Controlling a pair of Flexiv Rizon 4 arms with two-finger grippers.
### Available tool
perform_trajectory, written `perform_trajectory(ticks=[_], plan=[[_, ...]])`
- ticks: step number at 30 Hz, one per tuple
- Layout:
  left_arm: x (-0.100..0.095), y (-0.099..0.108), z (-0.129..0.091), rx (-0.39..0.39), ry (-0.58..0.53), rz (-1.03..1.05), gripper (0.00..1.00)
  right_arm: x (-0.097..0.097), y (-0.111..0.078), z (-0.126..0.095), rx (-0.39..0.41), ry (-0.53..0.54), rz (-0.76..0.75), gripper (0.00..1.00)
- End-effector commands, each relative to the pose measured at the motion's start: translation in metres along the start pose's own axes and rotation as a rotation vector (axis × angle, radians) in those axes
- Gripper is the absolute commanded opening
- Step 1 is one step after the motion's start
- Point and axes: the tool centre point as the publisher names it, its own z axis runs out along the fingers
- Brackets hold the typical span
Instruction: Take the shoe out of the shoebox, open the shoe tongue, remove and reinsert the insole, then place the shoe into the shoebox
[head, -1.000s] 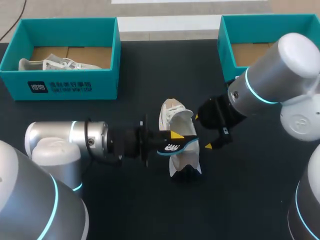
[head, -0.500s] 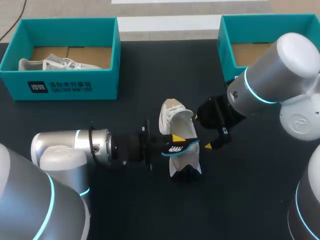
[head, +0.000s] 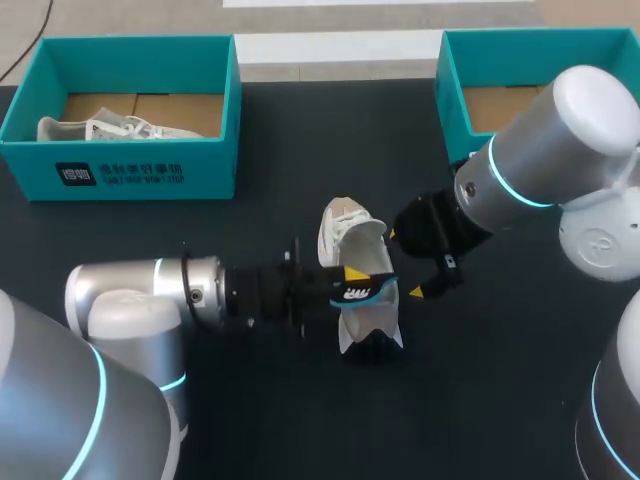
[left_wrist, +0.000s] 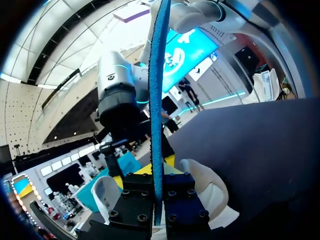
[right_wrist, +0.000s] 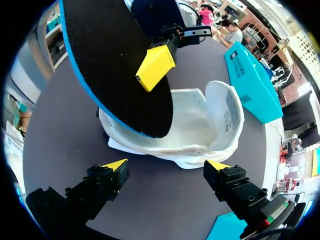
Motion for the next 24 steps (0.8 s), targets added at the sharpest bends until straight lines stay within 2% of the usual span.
perform_trajectory(ticks=[1,24], plan=[[-0.006,0.012,0.01,0.002,0.014,-0.004,0.0,0.001,0.0,0.001,0.002,-0.001,0.0,1.0],[0.005,0.056,0.013,-0.054,0.059,-0.02,0.0,0.001,0.0,0.001,0.002,-0.001,0.0,1.0]])
